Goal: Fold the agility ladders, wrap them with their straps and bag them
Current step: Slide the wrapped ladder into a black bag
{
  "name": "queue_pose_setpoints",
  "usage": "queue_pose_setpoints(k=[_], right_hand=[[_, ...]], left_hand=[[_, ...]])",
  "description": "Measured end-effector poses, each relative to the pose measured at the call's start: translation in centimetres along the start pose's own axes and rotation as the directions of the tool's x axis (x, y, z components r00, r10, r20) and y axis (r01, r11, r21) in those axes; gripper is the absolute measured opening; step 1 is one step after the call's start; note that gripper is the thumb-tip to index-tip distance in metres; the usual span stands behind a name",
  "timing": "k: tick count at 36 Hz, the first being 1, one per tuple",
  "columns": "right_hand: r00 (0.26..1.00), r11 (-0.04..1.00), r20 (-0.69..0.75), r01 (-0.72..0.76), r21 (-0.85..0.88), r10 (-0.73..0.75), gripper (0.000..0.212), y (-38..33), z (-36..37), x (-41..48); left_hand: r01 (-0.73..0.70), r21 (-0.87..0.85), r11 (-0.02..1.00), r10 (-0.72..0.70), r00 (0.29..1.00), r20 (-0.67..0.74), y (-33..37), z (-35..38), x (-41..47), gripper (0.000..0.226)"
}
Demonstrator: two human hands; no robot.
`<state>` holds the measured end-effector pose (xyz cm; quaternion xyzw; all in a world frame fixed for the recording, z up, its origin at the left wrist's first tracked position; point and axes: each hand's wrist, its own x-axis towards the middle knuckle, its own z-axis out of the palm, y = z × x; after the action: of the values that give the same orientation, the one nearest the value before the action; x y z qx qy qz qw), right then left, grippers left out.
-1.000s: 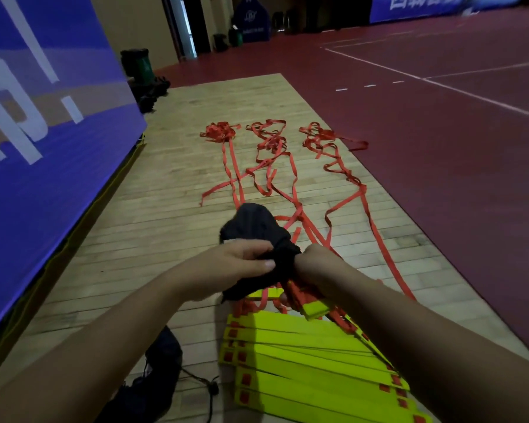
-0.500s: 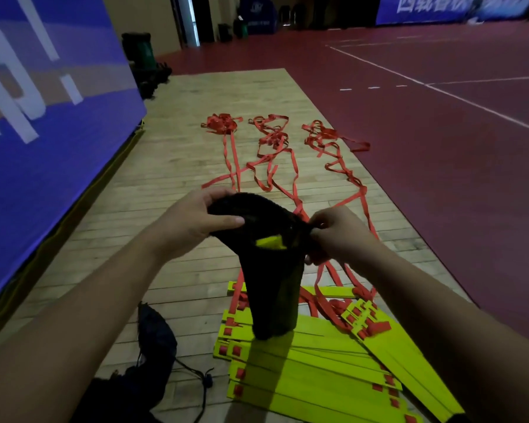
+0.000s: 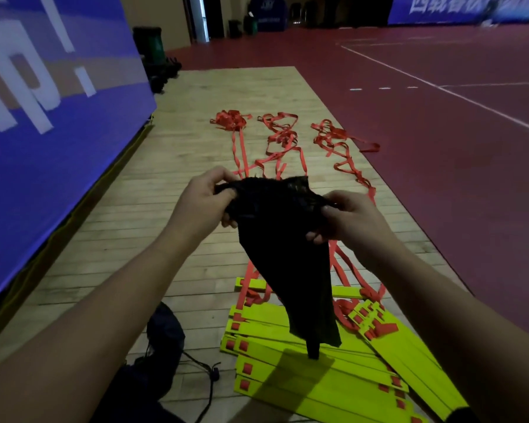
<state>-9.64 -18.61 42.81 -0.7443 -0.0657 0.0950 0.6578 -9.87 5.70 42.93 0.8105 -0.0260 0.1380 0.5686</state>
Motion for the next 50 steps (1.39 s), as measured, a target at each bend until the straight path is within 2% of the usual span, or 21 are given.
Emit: queue_pose_setpoints(k=[3,5,6,9,11,13,14,17,19,22,24,25,28,30,35,37,40,41,44,47,50], right_hand=[[0.996,0.998,0.080,0.029,0.053,-0.033,0.018,0.0,-0.1,-0.4],[0.975,0.996,0.206,0.087,-0.021,-0.080,0.016,0.0,0.3,-0.6],[0.956,0.992,0.285,0.098,-0.082,-0.071,0.024,0.0,0.8,-0.9],[0.904,0.912,0.426,0.195,-0.361,-0.024,0.090,0.4,3.1,-1.6],[0.905,0.741,0.424,0.303,-0.599,-0.028,0.111,1.0,5.1,-1.8],[0.930,0.544,0.345,0.354,-0.761,-0.123,0.085,1.6,6.7,-1.2],[0.940,0.501,0.294,0.340,-0.796,-0.171,0.066,1.9,7.3,-0.6],[0.944,0.561,0.231,0.327,-0.760,-0.236,0.033,2.3,8.7,0.7],[0.947,0.666,0.220,0.321,-0.673,-0.234,0.028,1.7,9.6,1.1],[0.960,0.848,0.193,0.269,-0.456,-0.201,0.016,0.2,10.8,2.0],[0.964,0.909,0.172,0.250,-0.332,-0.202,0.012,-1.1,11.8,3.2],[0.971,0.931,0.134,0.230,-0.284,-0.199,0.010,-1.7,12.4,4.0],[0.993,0.990,0.031,0.115,-0.086,-0.113,0.011,-2.9,14.0,6.8],[0.999,0.998,0.001,0.042,0.035,-0.042,0.017,-3.3,14.6,8.3],[0.999,0.995,-0.030,0.030,0.091,-0.027,0.042,1.5,17.8,12.4],[1.000,0.998,0.008,0.013,0.060,-0.013,0.063,5.0,18.6,12.8],[0.981,0.973,0.072,-0.164,-0.160,0.178,0.103,12.6,20.1,12.1],[0.949,0.945,0.144,-0.247,-0.216,0.280,0.098,15.9,20.9,11.3],[0.769,0.847,0.358,-0.452,-0.281,0.529,0.051,25.3,22.9,7.2],[0.783,0.822,0.268,-0.491,-0.288,0.561,0.047,31.7,24.9,5.1],[0.803,0.812,0.158,-0.537,-0.228,0.575,0.030,34.9,25.5,5.5]], left_hand=[[0.020,-0.118,0.993,-0.019,1.000,0.007,0.4,0.1,-0.2,0.032],[0.068,-0.237,0.969,-0.067,0.998,0.013,0.6,0.1,-0.2,0.036],[0.083,-0.291,0.953,-0.079,0.997,0.024,0.7,0.0,-0.4,0.037],[0.067,-0.354,0.933,-0.042,0.996,0.076,1.1,0.0,-0.9,0.039],[0.061,-0.363,0.930,-0.008,0.989,0.146,1.6,0.0,-1.4,0.037],[0.053,-0.346,0.937,0.036,0.969,0.245,2.1,0.0,-1.8,0.027],[0.051,-0.337,0.940,0.054,0.955,0.293,2.3,0.0,-1.9,0.022],[0.083,-0.383,0.920,0.072,0.925,0.374,2.5,-1.2,-1.7,0.022],[0.113,-0.466,0.878,0.075,0.927,0.366,1.9,-3.0,-1.1,0.031],[0.117,-0.461,0.880,0.043,0.946,0.322,-0.4,-5.5,0.1,0.083],[0.186,-0.368,0.911,-0.037,0.925,0.377,-2.7,-6.5,0.1,0.108],[0.238,-0.294,0.926,-0.100,0.904,0.416,-4.4,-6.9,-0.1,0.108],[0.364,0.088,0.927,-0.347,0.746,0.568,-9.8,-7.6,-2.0,0.080],[0.415,0.199,0.888,-0.446,0.672,0.591,-12.4,-7.5,-3.7,0.074],[0.516,-0.040,0.856,-0.455,0.786,0.419,-17.9,-7.2,-4.4,0.032],[0.554,-0.124,0.823,-0.497,0.809,0.315,-20.4,-6.9,-4.3,0.026],[0.630,-0.256,0.733,-0.594,0.777,0.210,-24.0,-6.3,-4.3,0.022],[0.643,-0.309,0.701,-0.615,0.764,0.197,-25.8,-6.0,-4.3,0.024],[0.674,-0.417,0.610,-0.671,0.719,0.181,-29.6,-4.8,-4.4,0.027],[0.731,-0.427,0.533,-0.718,0.658,0.230,-33.4,-3.0,-4.8,0.024],[0.768,-0.424,0.480,-0.736,0.616,0.281,-36.7,-1.4,-5.7,0.055]])
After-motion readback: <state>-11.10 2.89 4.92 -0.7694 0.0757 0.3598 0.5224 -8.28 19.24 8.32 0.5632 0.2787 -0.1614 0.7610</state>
